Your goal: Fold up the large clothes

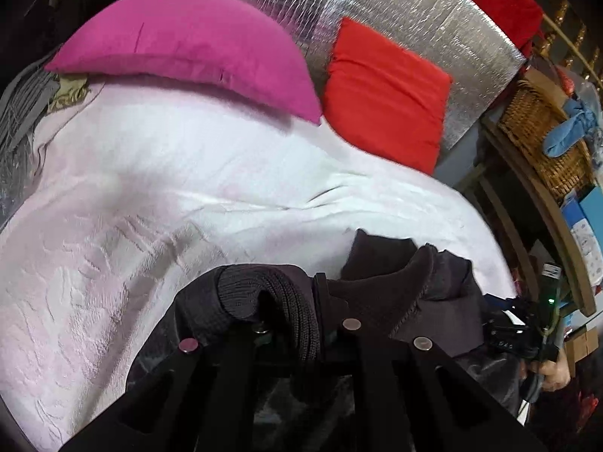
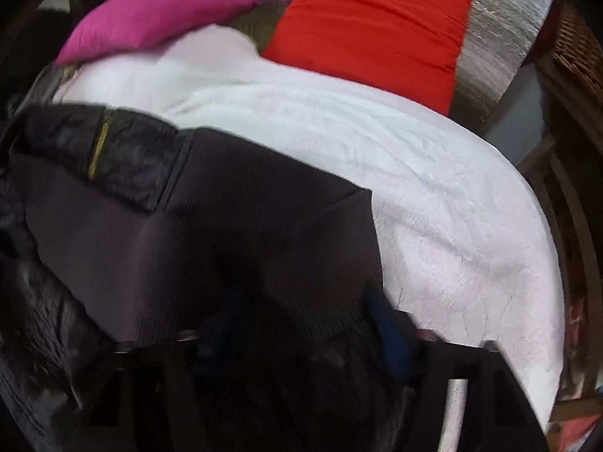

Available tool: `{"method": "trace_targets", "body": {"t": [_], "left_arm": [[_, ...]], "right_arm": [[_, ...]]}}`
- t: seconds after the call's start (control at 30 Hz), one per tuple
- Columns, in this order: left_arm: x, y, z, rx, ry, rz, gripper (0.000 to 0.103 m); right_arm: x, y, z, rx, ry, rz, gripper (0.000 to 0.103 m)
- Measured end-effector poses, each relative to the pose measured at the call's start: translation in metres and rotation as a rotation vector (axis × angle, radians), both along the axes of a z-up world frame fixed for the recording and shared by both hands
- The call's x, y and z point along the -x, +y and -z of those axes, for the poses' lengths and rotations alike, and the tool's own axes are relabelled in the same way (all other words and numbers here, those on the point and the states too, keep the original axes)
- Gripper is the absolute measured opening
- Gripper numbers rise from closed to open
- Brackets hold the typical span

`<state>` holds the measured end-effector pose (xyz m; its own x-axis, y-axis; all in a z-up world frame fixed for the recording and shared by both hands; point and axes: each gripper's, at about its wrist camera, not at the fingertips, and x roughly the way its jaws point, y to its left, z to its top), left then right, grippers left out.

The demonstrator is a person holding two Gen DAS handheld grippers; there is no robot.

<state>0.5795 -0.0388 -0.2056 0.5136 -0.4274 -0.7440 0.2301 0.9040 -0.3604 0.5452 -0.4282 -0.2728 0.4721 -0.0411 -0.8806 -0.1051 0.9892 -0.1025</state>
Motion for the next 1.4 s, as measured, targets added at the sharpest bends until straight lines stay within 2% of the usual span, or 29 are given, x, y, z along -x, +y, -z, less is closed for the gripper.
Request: {"method": "trace_targets", "body": {"t": [0.03, 0.1, 0.17, 0.27, 0.4, 0.47, 0.53, 0.57, 0.6, 0.63, 0.67, 0.7, 0.73, 0.8, 0.83, 0.9, 1.0, 1.1, 1.17, 1.23, 1.27, 1.3, 1.33, 1.37, 1.4], "left_arm": [[-0.001, 0.001, 0.004, 0.001, 0.008, -0.006, 0.009], [-0.003, 0.004, 0.009, 0.016, 0.024, -0.015, 0.009], [-0.003, 0.006, 0.01, 0.029, 0.025, -0.012, 0.01], [-0.004, 0.008, 0.008, 0.051, 0.019, -0.003, 0.013], [-0.011, 0.008, 0.022, 0.062, 0.071, -0.013, 0.013], [-0.009, 0.009, 0.023, 0.062, 0.08, -0.012, 0.013], [-0.003, 0.009, 0.018, 0.059, 0.073, -0.003, 0.018], [0.0, 0.009, 0.015, 0.056, 0.069, 0.003, 0.029], [0.003, 0.01, 0.009, 0.051, 0.053, 0.002, 0.053], [0.008, 0.012, 0.001, 0.047, 0.012, -0.009, 0.065], [0.015, 0.016, -0.008, 0.044, -0.046, -0.033, 0.085], [0.02, 0.02, -0.015, 0.038, -0.093, -0.058, 0.09], [0.028, 0.024, -0.025, 0.041, -0.16, -0.088, 0.09], [0.033, 0.026, -0.032, 0.056, -0.193, -0.087, 0.091], [0.032, 0.022, -0.032, 0.046, -0.18, -0.075, 0.091], [0.028, 0.006, -0.027, -0.022, -0.141, -0.035, 0.091], [0.022, -0.021, -0.016, -0.142, -0.145, 0.016, 0.091], [0.011, -0.052, 0.008, -0.308, -0.089, 0.089, 0.091], [0.006, -0.066, 0.024, -0.367, -0.071, 0.118, 0.09], [0.004, -0.075, 0.035, -0.38, -0.046, 0.156, 0.072], [0.002, -0.082, 0.042, -0.391, -0.023, 0.184, 0.053], [0.002, -0.087, 0.045, -0.405, -0.019, 0.192, 0.042], [0.002, -0.092, 0.047, -0.421, -0.024, 0.194, 0.035], [0.003, -0.097, 0.047, -0.44, -0.034, 0.201, 0.017], [0.005, -0.1, 0.047, -0.451, -0.04, 0.201, 0.01]], "right_arm": [[0.001, -0.001, -0.002, 0.012, -0.008, 0.013, 0.037], [0.002, -0.007, -0.008, 0.029, -0.044, 0.063, 0.022], [0.004, -0.014, -0.015, 0.037, -0.079, 0.107, 0.021], [0.005, -0.024, -0.02, -0.005, -0.118, 0.145, 0.021], [-0.001, -0.04, -0.001, -0.068, -0.093, 0.216, 0.021], [0.001, -0.045, -0.003, -0.108, -0.106, 0.228, 0.021], [0.004, -0.053, -0.009, -0.2, -0.113, 0.243, 0.025], [0.005, -0.061, -0.011, -0.266, -0.115, 0.25, 0.033], [0.006, -0.067, -0.014, -0.314, -0.114, 0.256, 0.056], [0.009, -0.074, -0.019, -0.365, -0.113, 0.266, 0.071], [0.011, -0.078, -0.023, -0.388, -0.125, 0.275, 0.084], [0.014, -0.08, -0.029, -0.398, -0.151, 0.278, 0.084], [0.018, -0.08, -0.035, -0.398, -0.177, 0.265, 0.084], [0.018, -0.074, -0.042, -0.362, -0.17, 0.23, 0.084], [0.018, -0.07, -0.045, -0.345, -0.161, 0.22, 0.084], [0.009, -0.059, -0.04, -0.292, -0.128, 0.189, 0.084], [-0.005, -0.05, -0.027, -0.23, -0.077, 0.163, 0.083], [-0.012, -0.038, -0.011, -0.168, -0.025, 0.133, 0.082], [-0.017, -0.028, -0.002, -0.117, -0.013, 0.109, 0.078], [-0.015, -0.022, -0.003, -0.096, -0.026, 0.093, 0.069], [-0.013, -0.021, -0.004, -0.092, -0.035, 0.091, 0.063], [-0.012, -0.02, -0.004, -0.08, -0.044, 0.088, 0.057], [-0.01, -0.018, -0.005, -0.072, -0.05, 0.086, 0.054], [-0.008, -0.018, -0.005, -0.064, -0.06, 0.084, 0.049], [-0.006, -0.019, -0.006, -0.061, -0.071, 0.087, 0.043]]}}
